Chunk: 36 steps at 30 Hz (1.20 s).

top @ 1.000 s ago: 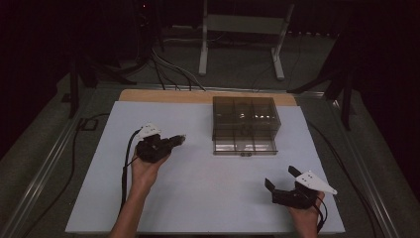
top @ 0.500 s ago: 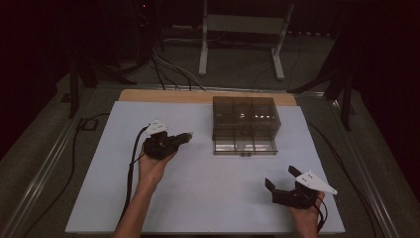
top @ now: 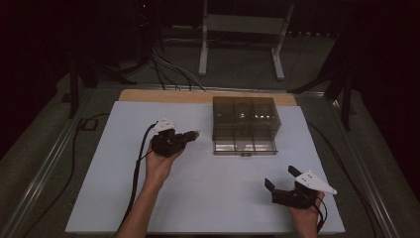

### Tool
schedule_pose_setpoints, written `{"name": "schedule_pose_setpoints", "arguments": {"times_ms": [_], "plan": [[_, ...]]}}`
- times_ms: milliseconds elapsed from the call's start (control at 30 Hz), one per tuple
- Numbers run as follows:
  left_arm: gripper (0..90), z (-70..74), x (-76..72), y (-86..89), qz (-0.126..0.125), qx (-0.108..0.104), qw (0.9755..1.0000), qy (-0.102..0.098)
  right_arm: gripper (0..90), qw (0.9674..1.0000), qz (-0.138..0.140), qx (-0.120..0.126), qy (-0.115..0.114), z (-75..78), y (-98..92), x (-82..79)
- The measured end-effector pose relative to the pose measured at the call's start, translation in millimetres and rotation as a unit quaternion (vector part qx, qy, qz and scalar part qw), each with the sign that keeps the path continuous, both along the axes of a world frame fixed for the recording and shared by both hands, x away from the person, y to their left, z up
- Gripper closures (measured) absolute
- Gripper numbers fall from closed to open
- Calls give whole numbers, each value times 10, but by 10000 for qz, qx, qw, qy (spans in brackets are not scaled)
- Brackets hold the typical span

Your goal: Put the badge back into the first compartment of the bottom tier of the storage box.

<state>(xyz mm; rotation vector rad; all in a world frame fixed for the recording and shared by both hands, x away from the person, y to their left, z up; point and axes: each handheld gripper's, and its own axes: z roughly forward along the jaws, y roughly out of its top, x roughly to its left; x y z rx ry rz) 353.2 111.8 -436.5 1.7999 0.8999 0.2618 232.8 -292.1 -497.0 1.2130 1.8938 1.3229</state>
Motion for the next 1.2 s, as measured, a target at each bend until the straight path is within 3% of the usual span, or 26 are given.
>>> {"name": "schedule_pose_setpoints", "arguments": {"times_ms": [1200], "plan": [[884, 0, 152, -402, -291, -59, 9996, 43, 0, 10000, -9, -1, -1, 5, -1, -5]]}}
